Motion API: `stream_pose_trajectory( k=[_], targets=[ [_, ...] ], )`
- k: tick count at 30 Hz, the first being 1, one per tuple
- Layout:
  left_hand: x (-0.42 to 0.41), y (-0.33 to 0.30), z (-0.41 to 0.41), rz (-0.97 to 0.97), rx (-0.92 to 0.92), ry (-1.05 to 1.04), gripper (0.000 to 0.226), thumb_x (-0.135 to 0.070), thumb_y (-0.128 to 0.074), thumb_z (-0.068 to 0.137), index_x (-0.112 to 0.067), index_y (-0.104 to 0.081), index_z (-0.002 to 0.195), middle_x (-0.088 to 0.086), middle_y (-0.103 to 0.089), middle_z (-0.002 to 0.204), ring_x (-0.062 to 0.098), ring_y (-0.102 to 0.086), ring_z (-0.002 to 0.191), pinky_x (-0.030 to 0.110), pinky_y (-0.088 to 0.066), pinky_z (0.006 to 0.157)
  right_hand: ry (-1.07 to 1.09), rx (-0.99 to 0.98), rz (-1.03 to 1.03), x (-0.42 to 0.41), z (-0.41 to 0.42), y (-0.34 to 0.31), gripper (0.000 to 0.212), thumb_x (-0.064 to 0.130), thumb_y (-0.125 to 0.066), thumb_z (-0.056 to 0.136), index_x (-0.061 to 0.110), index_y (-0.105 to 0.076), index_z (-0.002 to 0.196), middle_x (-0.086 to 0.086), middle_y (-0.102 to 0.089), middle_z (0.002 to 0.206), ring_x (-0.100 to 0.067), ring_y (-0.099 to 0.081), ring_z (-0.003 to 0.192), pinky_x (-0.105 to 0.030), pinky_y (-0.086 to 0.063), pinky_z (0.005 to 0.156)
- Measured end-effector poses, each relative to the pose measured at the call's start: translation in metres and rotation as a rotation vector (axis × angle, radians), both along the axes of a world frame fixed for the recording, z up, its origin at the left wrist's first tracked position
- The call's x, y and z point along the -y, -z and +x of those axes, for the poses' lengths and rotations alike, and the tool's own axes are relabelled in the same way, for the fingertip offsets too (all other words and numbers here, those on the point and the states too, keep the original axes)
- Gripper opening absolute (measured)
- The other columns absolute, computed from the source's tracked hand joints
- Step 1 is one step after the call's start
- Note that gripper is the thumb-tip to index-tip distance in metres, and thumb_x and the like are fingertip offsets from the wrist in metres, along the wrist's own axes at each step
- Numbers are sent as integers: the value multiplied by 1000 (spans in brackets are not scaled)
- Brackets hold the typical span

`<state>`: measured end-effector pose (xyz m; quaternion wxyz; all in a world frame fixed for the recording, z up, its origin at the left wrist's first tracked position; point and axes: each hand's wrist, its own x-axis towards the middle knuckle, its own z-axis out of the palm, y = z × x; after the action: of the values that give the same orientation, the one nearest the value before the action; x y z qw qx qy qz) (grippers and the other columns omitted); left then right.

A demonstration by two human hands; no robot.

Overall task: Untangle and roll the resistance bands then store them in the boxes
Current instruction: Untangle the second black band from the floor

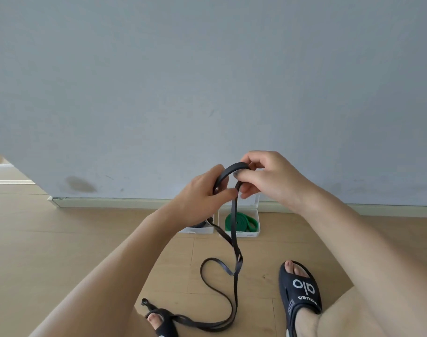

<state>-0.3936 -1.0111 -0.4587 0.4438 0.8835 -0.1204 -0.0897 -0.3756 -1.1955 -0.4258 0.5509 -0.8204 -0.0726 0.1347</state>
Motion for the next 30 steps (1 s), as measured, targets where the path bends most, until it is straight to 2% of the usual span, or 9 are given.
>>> stream_pose_trajectory(
  k=[2,4,6,10,15,19,22,26,30],
  targets=[
    [1,4,-1,20,24,44,28,-34,-62,99,-11,-46,103,-4,-54,84,12,-55,58,35,-52,61,-49,-72,126,2,-1,-3,4,-4,-64,93,-4,-67,93,-4,-69,72,-22,-72,74,-36,-64,81],
    [1,8,-2,29,41,106,17,-38,-54,103,-29,-45,114,-4,-58,105,14,-70,62,34,-59,70,-115,-163,243,7,-1,-6,8,-9,-65,90,-4,-65,97,-11,-70,82,-24,-70,80,-33,-62,83],
    [4,9,-3,47,26,144,11,-34,-47,106,-45,-45,106,-8,-56,103,14,-72,66,29,-59,74,-201,-240,308,10,-3,-6,15,0,-74,89,-1,-65,101,-19,-65,95,-25,-67,86,-33,-61,84],
    [12,9,-3,154,51,192,25,-31,-47,108,-26,-48,83,0,-63,83,12,-66,71,29,-54,72,-125,-228,265,5,-4,-1,34,31,-83,82,7,-60,86,-10,-62,79,-18,-61,70,-32,-58,74],
    [8,8,1,173,114,174,37,-43,-53,103,-12,-49,84,-2,-45,68,10,-36,58,26,-35,58,-2,-159,323,9,2,-2,19,14,-72,97,5,-58,87,-13,-56,81,-19,-65,64,-29,-58,63],
    [2,8,2,155,169,129,37,-44,-56,102,-9,-55,90,4,-53,77,8,-43,68,27,-37,64,52,-80,293,16,5,0,20,15,-76,94,4,-60,89,-14,-59,81,-19,-65,61,-31,-58,60],
    [0,6,2,128,186,137,24,-40,-57,103,-23,-53,86,-14,-53,76,1,-51,83,22,-37,67,73,-44,261,21,7,-1,19,13,-78,91,5,-61,88,-14,-61,80,-19,-67,62,-33,-59,62],
    [0,6,2,13,173,125,13,-34,-62,100,-24,-55,102,-11,-64,85,12,-65,87,29,-57,86,102,-20,291,23,8,0,20,11,-78,92,6,-60,85,-13,-62,78,-20,-68,64,-34,-60,64],
    [1,9,1,100,282,88,10,-33,-61,99,-25,-57,95,-9,-63,84,13,-62,79,46,-57,73,111,-36,311,23,6,1,20,13,-77,93,3,-60,88,-17,-67,81,-24,-71,68,-35,-62,67]
  ],
)
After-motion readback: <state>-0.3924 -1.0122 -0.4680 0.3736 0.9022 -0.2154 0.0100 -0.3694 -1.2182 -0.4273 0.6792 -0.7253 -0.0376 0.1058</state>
